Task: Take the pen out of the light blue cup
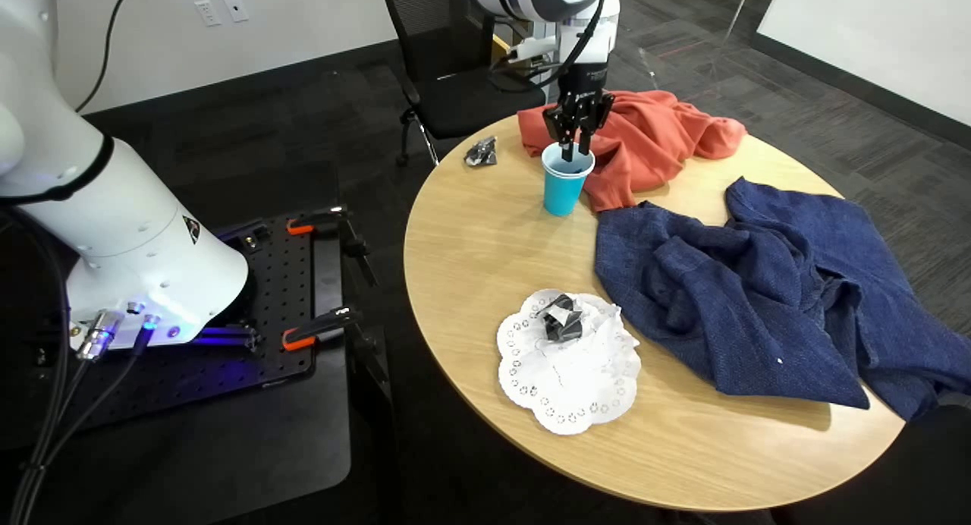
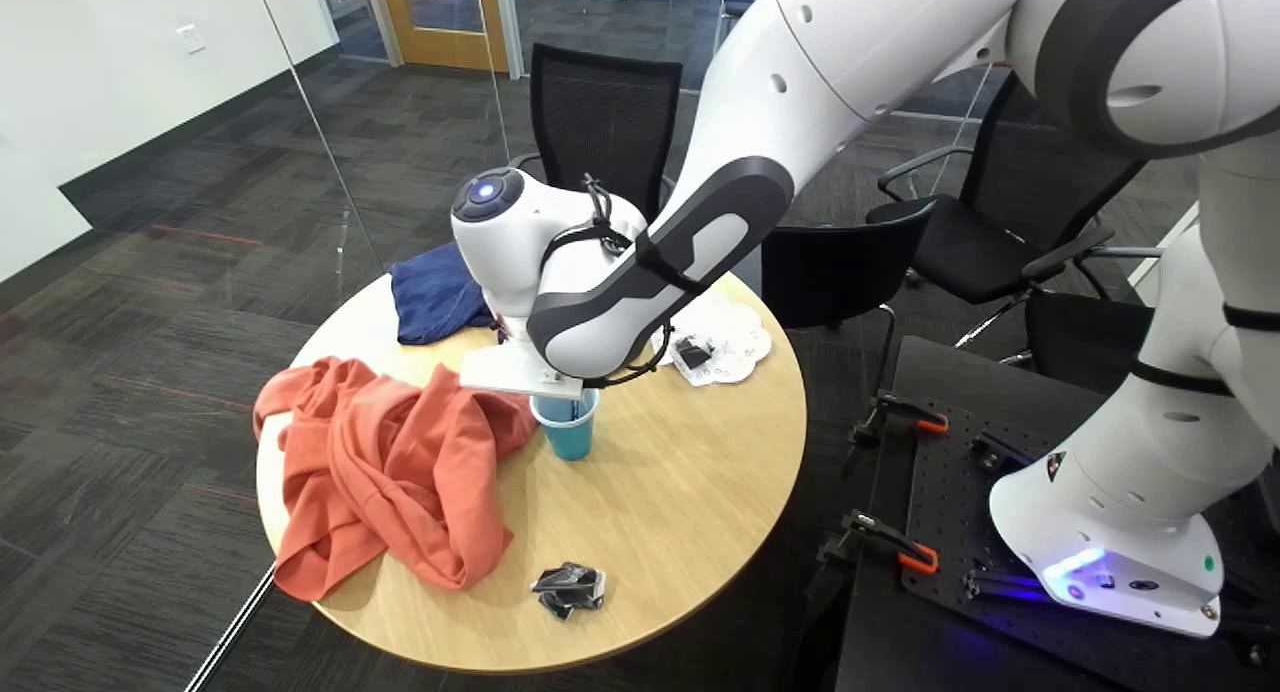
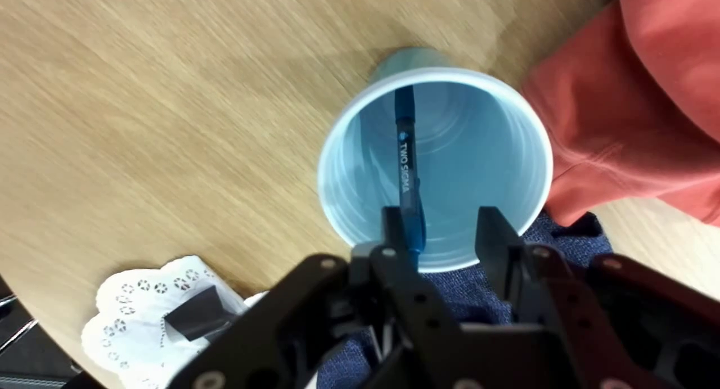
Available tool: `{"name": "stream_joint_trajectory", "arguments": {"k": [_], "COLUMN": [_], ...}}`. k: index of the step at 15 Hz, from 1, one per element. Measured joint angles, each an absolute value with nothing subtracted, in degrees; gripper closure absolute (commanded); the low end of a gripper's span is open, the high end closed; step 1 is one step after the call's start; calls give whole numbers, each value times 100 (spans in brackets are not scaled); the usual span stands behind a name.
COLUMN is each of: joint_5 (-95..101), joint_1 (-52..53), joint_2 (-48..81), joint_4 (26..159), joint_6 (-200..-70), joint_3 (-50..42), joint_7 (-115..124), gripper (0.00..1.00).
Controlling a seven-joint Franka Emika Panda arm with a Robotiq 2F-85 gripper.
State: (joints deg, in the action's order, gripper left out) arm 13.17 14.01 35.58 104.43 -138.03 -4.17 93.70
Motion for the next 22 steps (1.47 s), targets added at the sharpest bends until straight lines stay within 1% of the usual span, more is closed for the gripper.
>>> {"name": "stream_joint_trajectory", "arguments": {"k": [1,3,11,22], "joint_5": [1317,1317,1317,1317], "joint_1": [1403,1406,1408,1411], "joint_2": [3585,3627,3792,4015], "joint_4": [10419,10386,10292,10243], "joint_6": [-13803,-13803,-13803,-13803], "joint_3": [-419,-421,-427,-458], "joint_7": [9370,9370,9364,9363], "gripper": [66,67,65,67]}}
